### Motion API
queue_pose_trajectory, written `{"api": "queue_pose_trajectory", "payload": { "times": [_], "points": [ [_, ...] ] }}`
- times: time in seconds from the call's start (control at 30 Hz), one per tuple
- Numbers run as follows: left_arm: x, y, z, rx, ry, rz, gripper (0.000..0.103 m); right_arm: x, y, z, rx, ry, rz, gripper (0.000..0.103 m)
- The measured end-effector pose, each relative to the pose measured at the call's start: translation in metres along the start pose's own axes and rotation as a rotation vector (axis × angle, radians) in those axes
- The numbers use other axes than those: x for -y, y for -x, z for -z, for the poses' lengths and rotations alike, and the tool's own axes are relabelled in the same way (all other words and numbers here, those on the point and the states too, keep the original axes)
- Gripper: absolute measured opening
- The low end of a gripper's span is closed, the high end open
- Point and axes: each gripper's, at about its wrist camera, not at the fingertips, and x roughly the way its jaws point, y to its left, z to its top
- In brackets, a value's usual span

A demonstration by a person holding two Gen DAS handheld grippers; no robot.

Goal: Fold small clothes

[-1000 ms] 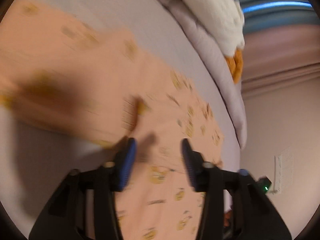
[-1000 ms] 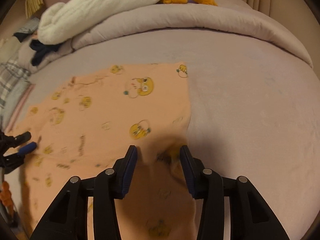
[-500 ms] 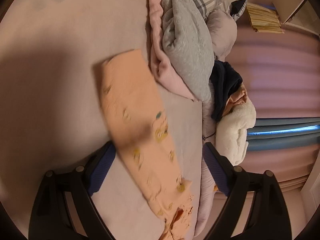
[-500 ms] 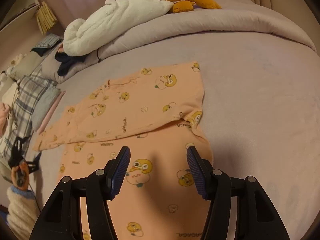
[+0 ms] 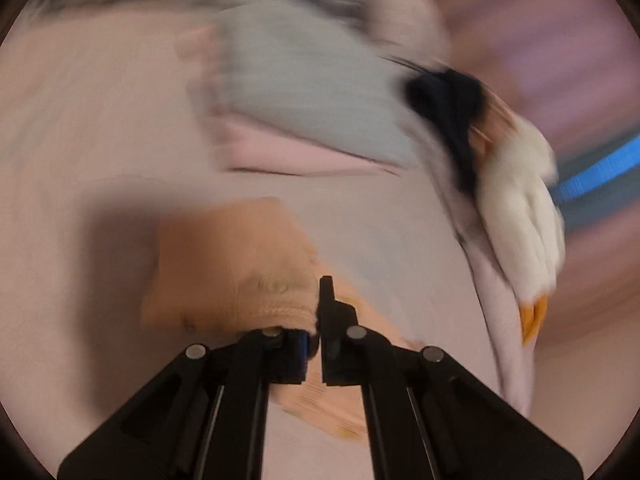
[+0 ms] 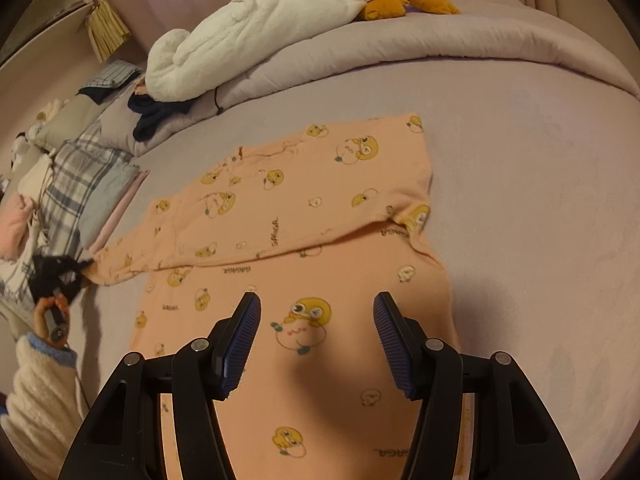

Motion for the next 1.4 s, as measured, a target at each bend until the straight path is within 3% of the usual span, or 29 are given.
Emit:
{"api": "queue_pose_trajectory", "payload": {
  "times": [0.03, 0.13, 0.33, 0.5, 0.53, 0.57, 0.6, 0.63, 0.7, 0.83, 1.0, 1.13, 1.2, 1.3, 1.4],
  "points": [
    [0.032, 0.005, 0.007, 0.005, -0.100, 0.006, 0.000, 0.001, 0.002, 0.001, 0.002, -0.001, 0.001, 0.059],
    [0.101, 0.010, 0.034, -0.005, -0.278, 0.080, 0.000, 0.008, 0.006, 0.004, 0.008, -0.028, -0.007, 0.059],
    [0.213, -0.008, 0.125, -0.134, -0.506, 0.234, 0.001, 0.020, 0.014, 0.015, 0.019, -0.051, -0.018, 0.059],
    [0.274, -0.042, 0.219, -0.247, -0.689, 0.232, 0.005, 0.034, 0.019, 0.022, 0.023, -0.088, -0.026, 0.059],
    [0.282, -0.054, 0.246, -0.298, -0.740, 0.212, 0.014, 0.038, 0.021, 0.023, 0.025, -0.098, -0.022, 0.059],
    [0.289, -0.064, 0.265, -0.338, -0.780, 0.184, 0.041, 0.042, 0.022, 0.024, 0.028, -0.105, -0.017, 0.059],
    [0.296, -0.074, 0.279, -0.367, -0.816, 0.148, 0.058, 0.044, 0.024, 0.025, 0.031, -0.114, -0.010, 0.059],
    [0.298, -0.084, 0.300, -0.399, -0.866, 0.098, 0.082, 0.049, 0.026, 0.026, 0.034, -0.130, 0.002, 0.059],
    [0.297, -0.087, 0.322, -0.430, -0.915, 0.106, 0.082, 0.056, 0.030, 0.027, 0.043, -0.148, 0.013, 0.059],
    [0.294, -0.081, 0.325, -0.484, -0.957, 0.157, 0.083, 0.062, 0.036, 0.025, 0.058, -0.148, -0.002, 0.059],
    [0.269, -0.038, 0.286, -0.414, -0.875, 0.244, 0.084, 0.060, 0.022, 0.018, 0.043, -0.176, -0.082, 0.059],
    [0.232, -0.007, 0.242, -0.329, -0.777, 0.227, 0.087, 0.039, 0.004, 0.008, 0.030, -0.141, -0.117, 0.059],
    [0.215, 0.004, 0.236, -0.305, -0.724, 0.213, 0.087, 0.024, -0.005, 0.002, 0.017, -0.109, -0.120, 0.059],
    [0.189, 0.011, 0.226, -0.307, -0.645, 0.206, 0.088, -0.013, -0.019, -0.009, 0.017, 0.025, -0.116, 0.059],
    [0.169, 0.014, 0.224, -0.323, -0.619, 0.193, 0.088, -0.061, -0.033, -0.026, 0.036, 0.235, -0.035, 0.059]
  ]
}}
